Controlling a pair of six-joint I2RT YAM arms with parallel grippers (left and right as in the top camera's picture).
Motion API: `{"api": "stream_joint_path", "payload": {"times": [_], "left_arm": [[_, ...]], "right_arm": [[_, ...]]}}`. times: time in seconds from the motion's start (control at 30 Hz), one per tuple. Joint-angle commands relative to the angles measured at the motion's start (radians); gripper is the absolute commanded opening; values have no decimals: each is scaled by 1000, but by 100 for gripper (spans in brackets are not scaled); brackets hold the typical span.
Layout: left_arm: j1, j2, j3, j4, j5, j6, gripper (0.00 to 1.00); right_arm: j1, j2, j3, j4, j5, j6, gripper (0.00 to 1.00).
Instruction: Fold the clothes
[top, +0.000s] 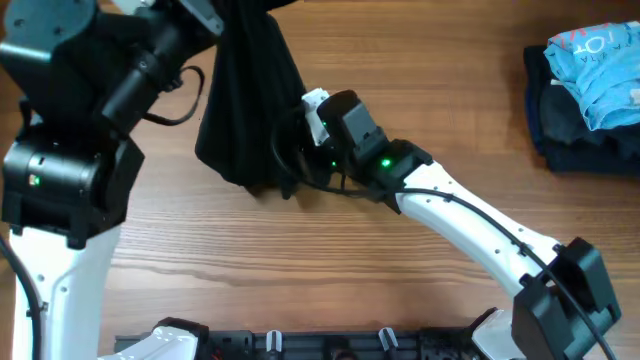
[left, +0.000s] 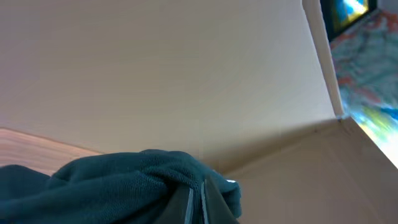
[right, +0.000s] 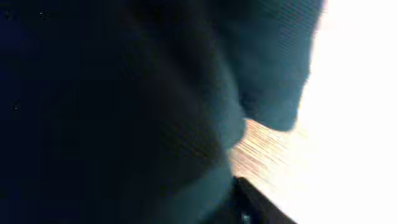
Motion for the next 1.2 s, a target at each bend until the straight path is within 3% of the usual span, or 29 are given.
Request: {"api": "stream_joint_path", "payload": {"times": [0.0, 0.03, 0.07, 0.23, 0.43, 0.6, 0.8, 1.03, 1.17], "left_arm": [[60, -20, 10, 13, -12, 20, 4], [79, -20, 10, 6, -19, 21, 4], [95, -20, 10, -2, -29, 21, 4], [167, -18, 10, -38, -45, 21, 4], [219, -18, 10, -140, -178, 26, 4], [219, -18, 10, -241, -226, 135, 4], [219, -19, 10, -414, -275, 252, 4], [218, -21, 10, -573, -274, 261, 4], [201, -48, 10, -617, -262, 260, 4]], "right_arm": [[-33, -16, -1, -21, 46, -13, 17], [-47, -34, -1, -34, 46, -13, 6], [-64, -59, 0, -51, 45, -13, 5], [-145, -216, 19, -106, 27, -42, 4], [-254, -464, 40, -127, 27, -167, 4], [-282, -591, 40, -136, 60, -325, 4], [-282, -648, 40, -244, 117, -326, 4], [-282, -646, 41, -402, 105, -213, 4], [-282, -646, 43, -469, -48, -162, 4]]}}
